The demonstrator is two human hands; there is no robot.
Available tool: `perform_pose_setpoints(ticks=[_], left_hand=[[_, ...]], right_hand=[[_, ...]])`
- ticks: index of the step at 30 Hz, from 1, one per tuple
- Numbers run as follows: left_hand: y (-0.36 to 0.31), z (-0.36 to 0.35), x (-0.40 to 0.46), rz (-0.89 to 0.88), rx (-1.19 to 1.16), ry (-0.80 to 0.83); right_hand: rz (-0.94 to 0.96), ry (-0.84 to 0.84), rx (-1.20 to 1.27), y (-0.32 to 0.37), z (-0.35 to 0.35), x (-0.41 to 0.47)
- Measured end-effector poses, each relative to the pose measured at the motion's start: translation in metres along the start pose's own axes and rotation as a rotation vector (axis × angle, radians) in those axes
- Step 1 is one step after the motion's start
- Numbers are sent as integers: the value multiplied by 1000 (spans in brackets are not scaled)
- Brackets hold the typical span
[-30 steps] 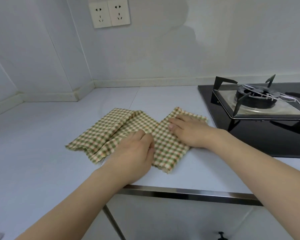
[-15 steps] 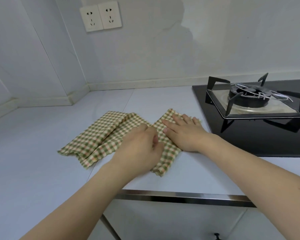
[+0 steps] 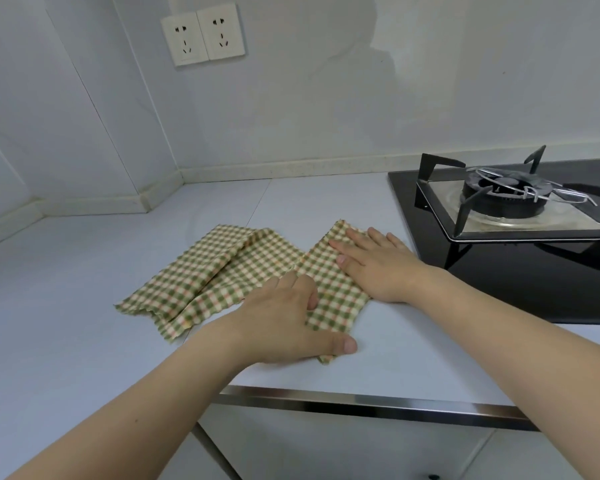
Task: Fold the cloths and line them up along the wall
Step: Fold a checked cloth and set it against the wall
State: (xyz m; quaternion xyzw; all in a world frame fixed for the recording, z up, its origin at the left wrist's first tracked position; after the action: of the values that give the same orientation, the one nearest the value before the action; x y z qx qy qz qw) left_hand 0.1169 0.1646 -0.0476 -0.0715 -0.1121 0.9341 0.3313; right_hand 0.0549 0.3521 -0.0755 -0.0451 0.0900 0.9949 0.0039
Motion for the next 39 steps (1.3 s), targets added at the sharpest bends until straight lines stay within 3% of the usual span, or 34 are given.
perform_pose_setpoints(ticks=[5, 7, 10, 13, 16, 18, 21, 23, 31, 34, 39], left_hand=[[4, 8, -33, -43, -112, 172], [3, 9, -44, -55, -126, 196], [-3, 5, -62, -81, -211, 172], [-4, 2, -75, -58, -530, -25], [1, 4, -84, 15, -680, -264], [2, 4, -90, 14, -535, -276], [4, 2, -97, -81, -41, -48], [-1, 4, -98, -108, 71, -12], [-3, 20, -94, -164, 18, -42], [-1, 21, -87, -126, -188, -17], [-5, 32, -53, 0, -694, -303]], right_hand=[[-11, -48, 38, -1, -1, 0], [10, -238, 53, 3, 2, -11], [237, -449, 202, 23, 9, -56], [387, -396, 368, 43, 8, -111], [401, -290, 302, 43, -1, -145], [427, -265, 139, 37, -9, -157], [481, -338, -38, 31, -18, -166], [514, -391, -26, 31, -15, -169], [338, -124, 460, 16, 18, -166], [235, -109, 674, 6, 25, -157], [58, -166, 738, -10, 36, -127]])
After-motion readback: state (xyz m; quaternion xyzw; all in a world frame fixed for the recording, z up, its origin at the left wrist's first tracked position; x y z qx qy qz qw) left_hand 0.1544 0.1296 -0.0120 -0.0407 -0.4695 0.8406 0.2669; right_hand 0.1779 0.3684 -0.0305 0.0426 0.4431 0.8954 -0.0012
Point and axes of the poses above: each hand's wrist, its own x-axis towards the middle knuckle, its own z-axis out of the back of the hand, y = z × x, the point moved 2 cm from there along x, towards the middle knuckle, and after that the axes turned 11 degrees about -z, right-handed, at the moved point
